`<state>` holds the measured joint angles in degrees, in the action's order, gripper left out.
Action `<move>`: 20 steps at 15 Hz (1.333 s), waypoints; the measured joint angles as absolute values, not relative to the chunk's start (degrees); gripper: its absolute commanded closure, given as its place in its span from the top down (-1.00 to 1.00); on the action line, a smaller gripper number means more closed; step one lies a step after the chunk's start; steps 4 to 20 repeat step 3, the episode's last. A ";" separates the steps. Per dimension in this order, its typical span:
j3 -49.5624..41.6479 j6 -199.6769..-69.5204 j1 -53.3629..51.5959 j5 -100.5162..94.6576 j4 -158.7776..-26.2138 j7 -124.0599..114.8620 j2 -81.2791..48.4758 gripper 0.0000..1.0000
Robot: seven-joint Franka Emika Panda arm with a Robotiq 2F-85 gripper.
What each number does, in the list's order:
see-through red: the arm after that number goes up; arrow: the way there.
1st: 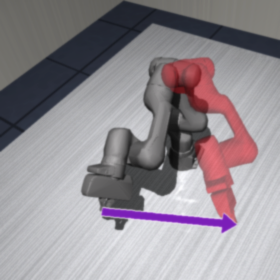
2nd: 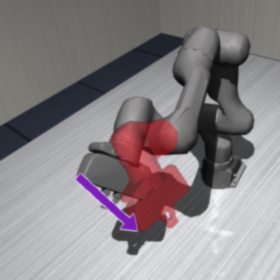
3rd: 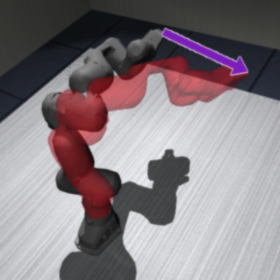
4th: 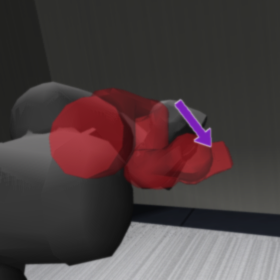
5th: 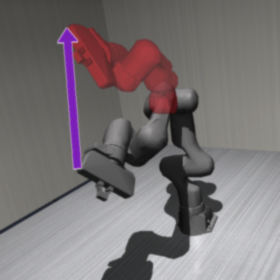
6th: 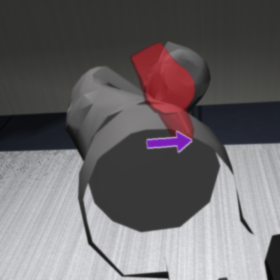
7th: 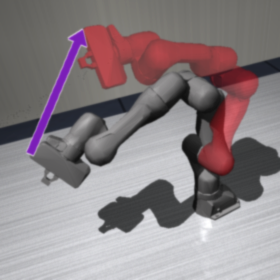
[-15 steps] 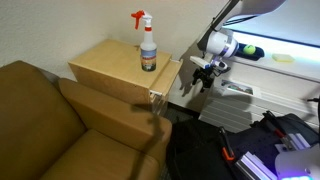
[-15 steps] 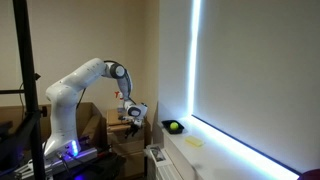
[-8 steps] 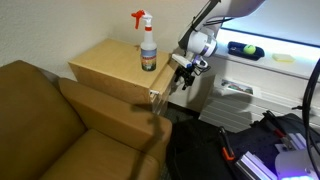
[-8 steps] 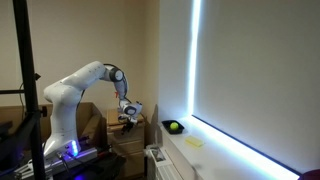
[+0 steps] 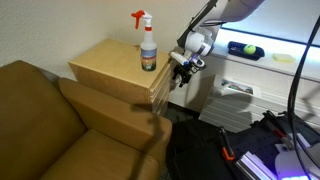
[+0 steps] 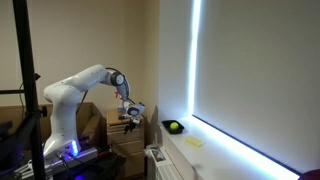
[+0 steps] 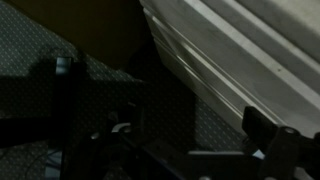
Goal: Move the black tray to the window sill then place the green ball on it and close the top tray of the night stand
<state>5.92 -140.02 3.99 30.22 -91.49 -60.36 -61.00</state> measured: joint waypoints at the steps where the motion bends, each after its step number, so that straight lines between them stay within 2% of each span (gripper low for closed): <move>1: 4.39 -139.93 3.66 30.10 -91.79 -61.95 -60.91 1.00; 3: 1.54 -139.71 3.45 30.04 -93.49 -63.59 -59.95 1.00; 20: 1.54 -139.71 3.45 30.04 -93.49 -63.59 -59.95 1.00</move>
